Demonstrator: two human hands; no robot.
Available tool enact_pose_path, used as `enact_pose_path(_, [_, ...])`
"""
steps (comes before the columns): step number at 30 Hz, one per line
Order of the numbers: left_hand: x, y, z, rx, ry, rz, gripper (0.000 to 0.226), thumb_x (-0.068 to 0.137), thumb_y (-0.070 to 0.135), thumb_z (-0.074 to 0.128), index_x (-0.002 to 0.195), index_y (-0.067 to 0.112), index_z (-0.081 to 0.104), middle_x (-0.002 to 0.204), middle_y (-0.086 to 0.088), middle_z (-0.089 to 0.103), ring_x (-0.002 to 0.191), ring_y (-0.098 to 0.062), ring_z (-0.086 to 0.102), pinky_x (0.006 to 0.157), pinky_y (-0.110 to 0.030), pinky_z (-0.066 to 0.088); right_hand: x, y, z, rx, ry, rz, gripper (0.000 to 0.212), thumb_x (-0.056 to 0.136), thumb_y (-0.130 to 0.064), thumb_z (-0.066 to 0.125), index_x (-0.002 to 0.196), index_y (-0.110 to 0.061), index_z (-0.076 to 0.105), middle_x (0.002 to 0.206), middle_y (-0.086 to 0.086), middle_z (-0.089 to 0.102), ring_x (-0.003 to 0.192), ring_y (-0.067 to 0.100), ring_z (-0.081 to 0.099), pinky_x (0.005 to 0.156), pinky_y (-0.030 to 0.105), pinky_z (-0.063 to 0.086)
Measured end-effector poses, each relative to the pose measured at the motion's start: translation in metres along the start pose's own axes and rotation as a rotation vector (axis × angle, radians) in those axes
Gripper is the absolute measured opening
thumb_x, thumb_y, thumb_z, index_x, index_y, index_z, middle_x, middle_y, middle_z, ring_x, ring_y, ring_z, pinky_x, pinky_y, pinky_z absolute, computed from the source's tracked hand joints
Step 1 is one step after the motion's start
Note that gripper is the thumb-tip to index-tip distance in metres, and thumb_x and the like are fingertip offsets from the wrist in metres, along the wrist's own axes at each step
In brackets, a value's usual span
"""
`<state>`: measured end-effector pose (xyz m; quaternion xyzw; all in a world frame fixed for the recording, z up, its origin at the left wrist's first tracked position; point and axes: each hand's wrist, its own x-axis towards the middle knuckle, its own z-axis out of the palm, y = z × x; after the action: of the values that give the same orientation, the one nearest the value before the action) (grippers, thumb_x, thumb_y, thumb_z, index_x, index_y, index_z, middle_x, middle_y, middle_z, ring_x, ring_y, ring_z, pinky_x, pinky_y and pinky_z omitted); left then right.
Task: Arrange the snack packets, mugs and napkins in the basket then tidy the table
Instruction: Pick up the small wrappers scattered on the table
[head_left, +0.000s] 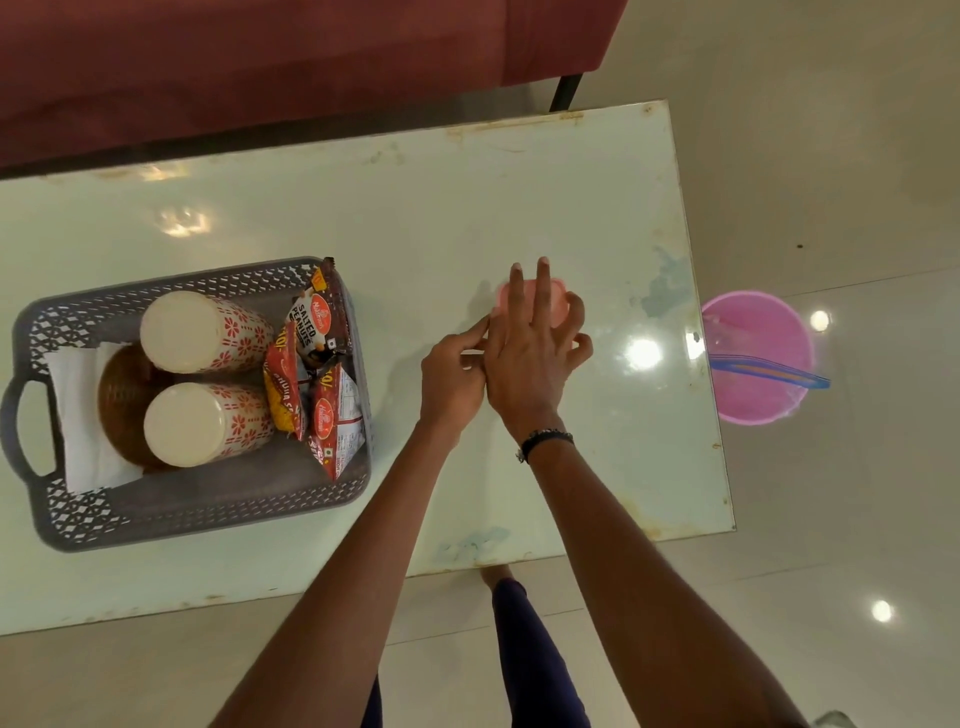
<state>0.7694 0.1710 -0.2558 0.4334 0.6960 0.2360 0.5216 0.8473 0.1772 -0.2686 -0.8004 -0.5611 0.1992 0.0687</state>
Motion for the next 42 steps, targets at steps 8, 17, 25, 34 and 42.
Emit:
enact_pose_path(8, [0.002,-0.005,-0.001,-0.2,-0.023,-0.114,0.039,0.091,0.002,0.052,0.125,0.02,0.059,0.099,-0.005,0.069,0.09,-0.023,0.068,0.082,-0.039,0.059,0.002,0.001,0.009,0.026,0.044,0.007,0.048,0.098,-0.03,0.033,0.146,-0.031,0.027,0.158,-0.002,0.017,0.136,0.033,0.024,0.099,0.049,0.03])
enact_pose_path(17, [0.004,0.001,0.001,-0.05,0.013,-0.048,0.047,0.087,0.005,0.06,0.13,0.021,0.054,0.098,-0.007,0.067,0.088,-0.022,0.065,0.079,-0.035,0.059,0.006,0.016,0.013,-0.073,0.063,-0.077,0.049,0.099,-0.035,0.027,0.147,-0.028,0.026,0.156,0.003,0.025,0.131,0.032,0.036,0.098,0.042,0.038])
enact_pose_path(25, [0.009,0.01,0.001,0.042,-0.029,-0.07,0.052,0.086,0.001,0.056,0.132,0.026,0.051,0.091,-0.001,0.061,0.085,-0.02,0.063,0.083,-0.04,0.057,0.01,0.019,0.004,-0.024,-0.05,-0.169,0.056,0.096,-0.038,0.016,0.149,-0.021,0.021,0.158,0.009,0.017,0.141,0.034,0.024,0.107,0.044,0.038])
enact_pose_path(34, [-0.007,-0.007,-0.004,0.173,0.023,-0.012,0.061,0.087,0.003,0.057,0.142,0.023,0.037,0.1,-0.011,0.06,0.094,-0.024,0.06,0.087,-0.044,0.053,-0.008,0.046,-0.011,0.712,-0.085,0.151,0.037,0.098,-0.025,0.049,0.134,-0.016,0.049,0.126,0.007,0.055,0.101,0.014,0.058,0.071,-0.001,0.042])
enact_pose_path(42, [-0.057,-0.034,-0.02,0.888,0.169,0.359,0.069,0.069,-0.001,0.073,0.133,0.005,0.048,0.137,-0.016,0.052,0.124,-0.032,0.051,0.094,-0.041,0.05,-0.03,0.012,0.008,0.714,-0.204,0.135,0.023,0.083,-0.025,0.07,0.105,-0.018,0.071,0.1,0.0,0.069,0.079,0.006,0.063,0.072,0.015,0.052])
